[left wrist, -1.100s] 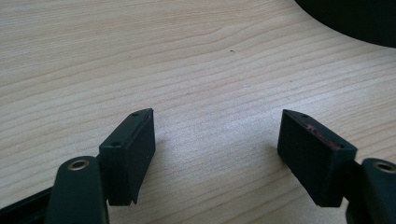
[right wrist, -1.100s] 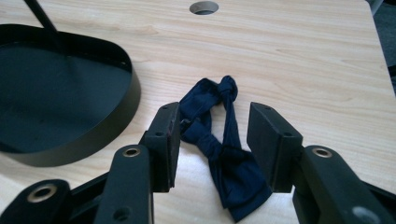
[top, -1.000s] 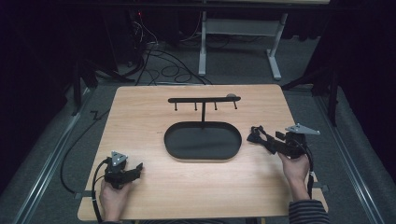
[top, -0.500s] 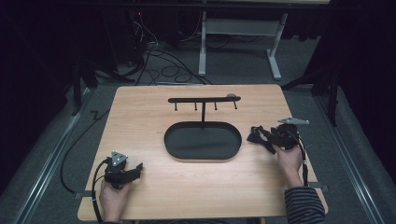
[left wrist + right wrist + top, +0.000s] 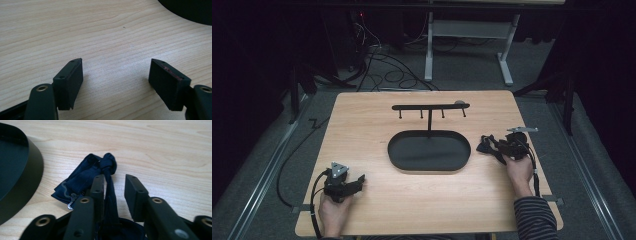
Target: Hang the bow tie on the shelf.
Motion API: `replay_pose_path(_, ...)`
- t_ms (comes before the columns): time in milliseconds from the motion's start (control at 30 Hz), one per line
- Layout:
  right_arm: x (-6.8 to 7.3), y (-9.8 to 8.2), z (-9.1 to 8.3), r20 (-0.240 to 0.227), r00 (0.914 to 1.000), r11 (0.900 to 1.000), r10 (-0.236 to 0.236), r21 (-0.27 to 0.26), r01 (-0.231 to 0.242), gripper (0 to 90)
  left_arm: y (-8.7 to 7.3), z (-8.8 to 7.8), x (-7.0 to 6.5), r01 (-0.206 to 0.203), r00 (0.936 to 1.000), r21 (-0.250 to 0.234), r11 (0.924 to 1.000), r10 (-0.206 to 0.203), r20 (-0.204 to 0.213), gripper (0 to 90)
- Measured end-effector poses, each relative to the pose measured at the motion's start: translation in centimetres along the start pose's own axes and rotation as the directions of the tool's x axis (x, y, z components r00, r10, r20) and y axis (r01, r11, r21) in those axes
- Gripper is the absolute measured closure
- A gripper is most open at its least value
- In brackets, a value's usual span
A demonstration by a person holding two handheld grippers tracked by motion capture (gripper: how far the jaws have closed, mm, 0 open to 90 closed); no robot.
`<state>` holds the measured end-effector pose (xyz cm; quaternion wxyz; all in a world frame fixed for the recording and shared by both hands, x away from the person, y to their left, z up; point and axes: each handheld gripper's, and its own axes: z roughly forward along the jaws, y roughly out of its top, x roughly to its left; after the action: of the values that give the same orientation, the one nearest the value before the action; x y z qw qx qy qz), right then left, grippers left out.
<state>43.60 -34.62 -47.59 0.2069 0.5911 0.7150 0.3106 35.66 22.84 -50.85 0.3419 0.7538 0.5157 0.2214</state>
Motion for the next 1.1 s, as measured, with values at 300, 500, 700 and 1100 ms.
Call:
replay_pose_path(300,0.3,0.0,-0.3,-0.011,0.9999,1.000,-0.013,-0.011,0.013,90.0,0.0,0.0,0.0,0.000,1.0000,0.000,1.0000,0.000,0.000,28.1)
replay_pose_path(500,0.8,0.2,-1.8,-0.029,0.9989,0.997,-0.036,-0.066,0.034,90.0,0.0,0.0,0.0,-0.001,1.0000,0.002,1.0000,0.001,0.000,28.1)
replay_pose_path(700,1.3,0.3,-3.0,-0.043,0.9974,0.993,-0.058,-0.107,0.053,90.0,0.0,0.0,0.0,-0.002,1.0000,0.002,1.0000,0.002,0.000,28.1)
replay_pose_path(1100,2.8,0.3,-6.0,-0.066,0.9905,0.978,-0.121,-0.181,0.107,90.0,0.0,0.0,0.0,-0.001,1.0000,0.001,1.0000,0.001,0.000,28.1)
